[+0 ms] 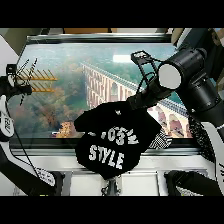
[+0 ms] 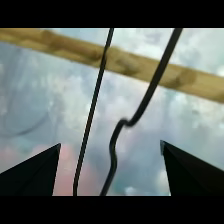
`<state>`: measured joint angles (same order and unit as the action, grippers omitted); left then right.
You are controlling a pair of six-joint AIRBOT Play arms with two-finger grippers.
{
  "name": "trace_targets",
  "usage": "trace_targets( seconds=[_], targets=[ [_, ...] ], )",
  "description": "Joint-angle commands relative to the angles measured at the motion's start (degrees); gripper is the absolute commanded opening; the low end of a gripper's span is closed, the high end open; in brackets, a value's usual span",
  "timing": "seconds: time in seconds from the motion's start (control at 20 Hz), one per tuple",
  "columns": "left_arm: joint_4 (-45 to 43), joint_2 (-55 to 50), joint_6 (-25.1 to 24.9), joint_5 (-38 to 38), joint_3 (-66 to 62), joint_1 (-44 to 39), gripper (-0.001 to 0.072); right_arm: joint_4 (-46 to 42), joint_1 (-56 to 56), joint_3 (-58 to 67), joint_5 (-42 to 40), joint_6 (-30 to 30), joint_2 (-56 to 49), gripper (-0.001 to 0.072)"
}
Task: Fold the clothes and pants, and hang the long-sleeved shirts on hangers.
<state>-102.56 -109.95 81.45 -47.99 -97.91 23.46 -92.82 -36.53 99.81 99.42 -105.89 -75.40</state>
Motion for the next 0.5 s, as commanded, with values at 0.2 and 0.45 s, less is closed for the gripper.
trace_targets(
  seconds=[0.2, 0.45],
  targets=[
    [-7.5, -8.8, -1.2, -1.2, -6.7, -0.3, 0.0699, 0.0, 0.0, 0.0, 0.0, 0.0, 0.0, 0.0015],
    [-8.9, -10.8, -1.2, -1.0, -6.7, 0.0, 0.0699, 0.0, 0.0, 0.0, 0.0, 0.0, -0.3, 0.0015]
  ],
)
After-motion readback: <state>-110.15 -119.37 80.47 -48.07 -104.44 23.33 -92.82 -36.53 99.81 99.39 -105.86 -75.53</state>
